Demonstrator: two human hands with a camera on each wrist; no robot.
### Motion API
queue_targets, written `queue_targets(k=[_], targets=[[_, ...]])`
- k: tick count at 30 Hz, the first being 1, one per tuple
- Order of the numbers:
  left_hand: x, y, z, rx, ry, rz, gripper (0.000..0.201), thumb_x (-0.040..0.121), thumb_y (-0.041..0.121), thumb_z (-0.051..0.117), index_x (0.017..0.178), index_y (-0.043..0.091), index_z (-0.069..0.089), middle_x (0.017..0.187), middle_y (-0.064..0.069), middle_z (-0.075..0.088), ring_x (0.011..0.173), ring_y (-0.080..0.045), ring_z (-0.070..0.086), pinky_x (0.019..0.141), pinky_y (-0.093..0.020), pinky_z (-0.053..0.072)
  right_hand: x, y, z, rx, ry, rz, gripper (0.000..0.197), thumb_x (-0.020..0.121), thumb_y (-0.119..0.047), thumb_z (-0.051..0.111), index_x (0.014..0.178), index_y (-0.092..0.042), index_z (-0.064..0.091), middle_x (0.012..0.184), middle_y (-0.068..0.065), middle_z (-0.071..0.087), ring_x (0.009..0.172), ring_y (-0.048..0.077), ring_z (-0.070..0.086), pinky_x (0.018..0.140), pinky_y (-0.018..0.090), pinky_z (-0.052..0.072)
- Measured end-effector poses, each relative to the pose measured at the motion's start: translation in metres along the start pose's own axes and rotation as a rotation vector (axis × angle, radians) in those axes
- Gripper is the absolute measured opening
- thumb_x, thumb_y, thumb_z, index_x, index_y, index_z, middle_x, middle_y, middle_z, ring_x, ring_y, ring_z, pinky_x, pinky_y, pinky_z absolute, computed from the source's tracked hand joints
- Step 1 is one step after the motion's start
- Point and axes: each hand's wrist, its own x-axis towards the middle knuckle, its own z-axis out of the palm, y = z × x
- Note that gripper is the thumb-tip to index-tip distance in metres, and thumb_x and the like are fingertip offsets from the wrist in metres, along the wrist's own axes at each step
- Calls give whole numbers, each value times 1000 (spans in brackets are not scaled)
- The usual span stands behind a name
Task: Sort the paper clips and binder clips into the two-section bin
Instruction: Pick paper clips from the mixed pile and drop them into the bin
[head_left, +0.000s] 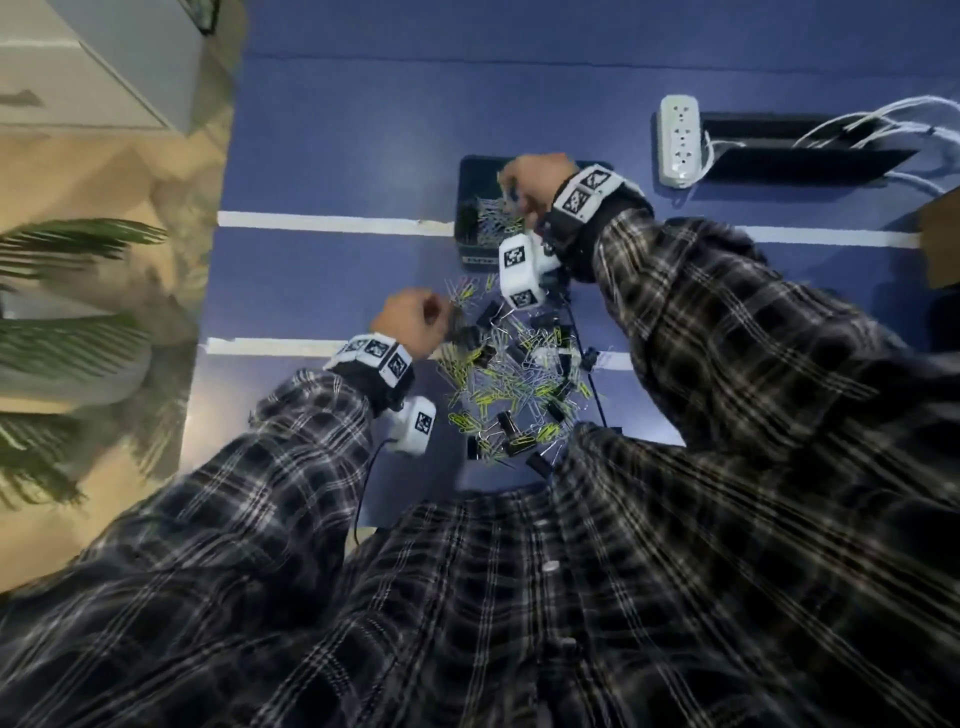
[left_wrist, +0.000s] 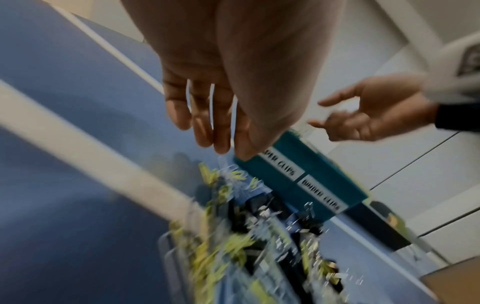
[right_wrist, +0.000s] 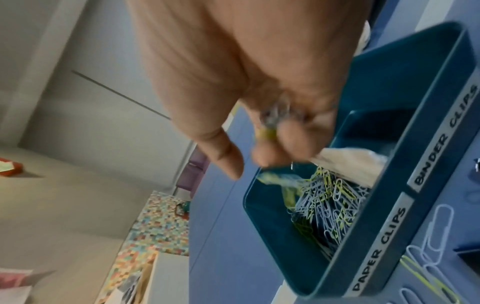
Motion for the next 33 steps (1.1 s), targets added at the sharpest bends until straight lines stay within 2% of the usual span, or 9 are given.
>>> queue_targets(k=[2,6,8,11,14,17,21,24,33], targets=[[-9,-11,8,7,-65,-20,16,83,25,59,96,19,66,97,-3,70,87,-24,66,80,-36,56,6,-6,9,53,-49,1,10,85,-15,63,90,-9,58,79,5,54,72,20,60,56,25,52],[-6,-22,16,37,-94,9,27,79,25,56,105,23,62,107,-2,65,97,-24,63,83,-39,55,5,2,16,-147,-67,-95,48,80,-9,62,128,-5,56,116,15,62,96,22,60,84,33,54],[3,-17,18,97,-74,45,41,79,22,54,120,21,55,117,-10,58,111,-32,54,91,-44,49,-4,15,13,-171,0,-213,49,82,1,58,129,-11,58,126,8,62,101,18,64,85,31,57],[19,0,19,221,-68,107,54,84,13,53,136,15,41,134,-14,45,124,-34,39,101,-45,38,-27,46,10,-57,90,-323,34,85,10,51,101,-14,68,102,1,71,86,8,66,71,19,56],[32,19,21,371,-142,201,65,82,14,57,142,15,33,147,-11,35,132,-31,32,106,-44,30,-45,95,13,-115,138,-331,31,86,9,50,87,-15,70,89,-1,71,77,6,65,70,12,53],[42,31,32,461,-193,278,73,80,13,60,145,18,29,152,-8,30,136,-29,30,109,-44,27,-55,146,20,-304,152,-295,33,86,0,50,82,-25,71,91,-5,72,74,11,66,70,26,58],[50,42,44,540,-204,342,74,84,11,53,150,21,21,155,-3,25,139,-27,28,110,-43,28,-70,188,25,-540,80,-326,29,85,-5,50,95,-22,71,105,0,66,90,18,62,83,31,53],[51,49,45,634,-233,334,88,77,13,62,151,19,14,154,-7,24,138,-30,26,110,-44,29,-77,203,31,-652,2,-359,36,83,-3,48,108,-20,67,116,4,60,112,24,52,90,42,50],[28,27,39,567,-206,218,68,82,20,58,144,15,32,142,-12,34,129,-33,33,103,-44,35,-81,208,38,-870,-69,-440,62,81,-5,52,142,-18,45,147,6,40,134,27,34,108,47,39]])
